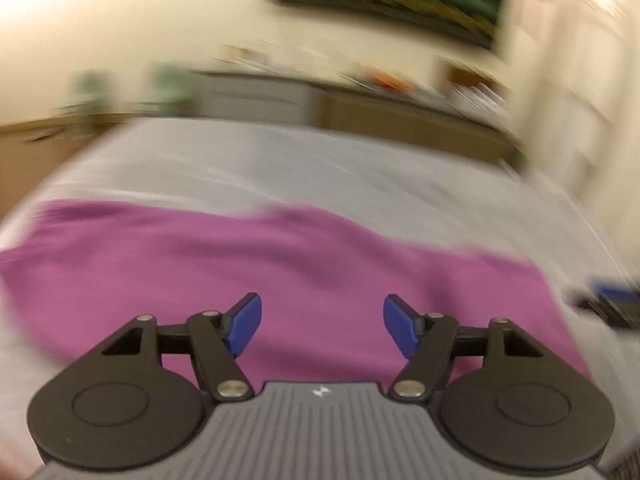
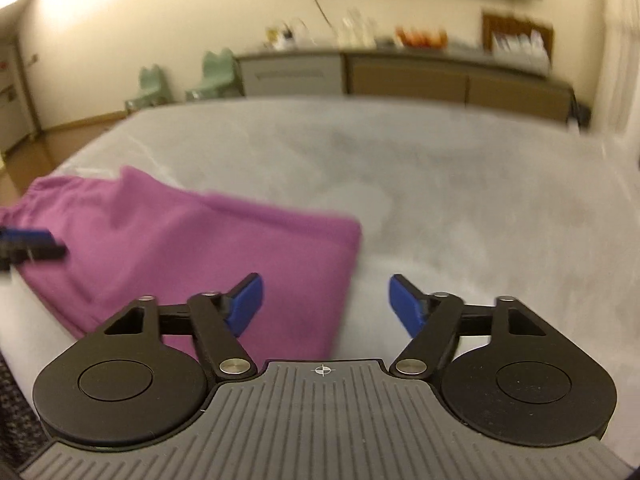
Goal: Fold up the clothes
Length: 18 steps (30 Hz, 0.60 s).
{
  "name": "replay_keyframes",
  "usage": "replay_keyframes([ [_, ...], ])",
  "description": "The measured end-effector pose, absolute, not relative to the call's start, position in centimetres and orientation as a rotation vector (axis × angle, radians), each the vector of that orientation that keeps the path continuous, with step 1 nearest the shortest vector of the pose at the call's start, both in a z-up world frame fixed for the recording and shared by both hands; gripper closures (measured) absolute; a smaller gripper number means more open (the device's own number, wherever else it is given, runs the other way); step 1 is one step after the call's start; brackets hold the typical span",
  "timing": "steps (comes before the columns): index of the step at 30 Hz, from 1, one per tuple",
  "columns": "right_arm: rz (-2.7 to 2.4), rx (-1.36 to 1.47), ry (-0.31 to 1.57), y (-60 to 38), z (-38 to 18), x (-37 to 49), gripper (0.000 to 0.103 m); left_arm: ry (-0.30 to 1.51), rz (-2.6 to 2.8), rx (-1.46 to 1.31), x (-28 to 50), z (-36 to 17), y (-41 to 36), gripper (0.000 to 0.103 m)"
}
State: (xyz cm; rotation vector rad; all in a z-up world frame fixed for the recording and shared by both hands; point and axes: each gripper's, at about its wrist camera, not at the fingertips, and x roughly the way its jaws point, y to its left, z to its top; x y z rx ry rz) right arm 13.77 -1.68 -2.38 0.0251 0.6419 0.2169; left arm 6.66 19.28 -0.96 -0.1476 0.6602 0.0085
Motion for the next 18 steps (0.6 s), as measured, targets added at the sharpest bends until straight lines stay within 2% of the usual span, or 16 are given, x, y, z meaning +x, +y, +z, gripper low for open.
replay_keyframes([
  [5, 0.299, 0.0, 0.61, 0.7, -0.4, 12.2, 0.021, 0.613, 0.426, -0.406, 4.0, -1.4, 34.3, 0.029],
  [8, 0.344, -0.035, 0.605, 2.6, 0.1, 11.5, 0.017, 0.628, 0.463, -0.641, 4.1, -3.4, 41.0, 0.024],
  [12, 0.358, -0.074, 0.632, 4.5, -0.7, 11.6, 0.017, 0.708, 0.457, -0.752, 6.4, -6.4, 43.8, 0.021],
  [14, 0.349, -0.076, 0.643, 4.8, -1.2, 11.9, 0.017, 0.681, 0.428, -0.753, 7.2, -6.6, 43.8, 0.015],
  [16, 0.341, -0.075, 0.65, 4.9, -1.5, 12.1, 0.017, 0.659, 0.405, -0.788, 7.8, -6.8, 44.2, 0.015],
  [17, 0.339, -0.078, 0.65, 4.9, -1.4, 12.1, 0.017, 0.649, 0.394, -0.806, 8.0, -6.9, 44.4, 0.018],
  [18, 0.339, -0.083, 0.649, 5.0, -1.4, 12.1, 0.017, 0.65, 0.399, -0.797, 7.9, -7.3, 44.2, 0.033],
])
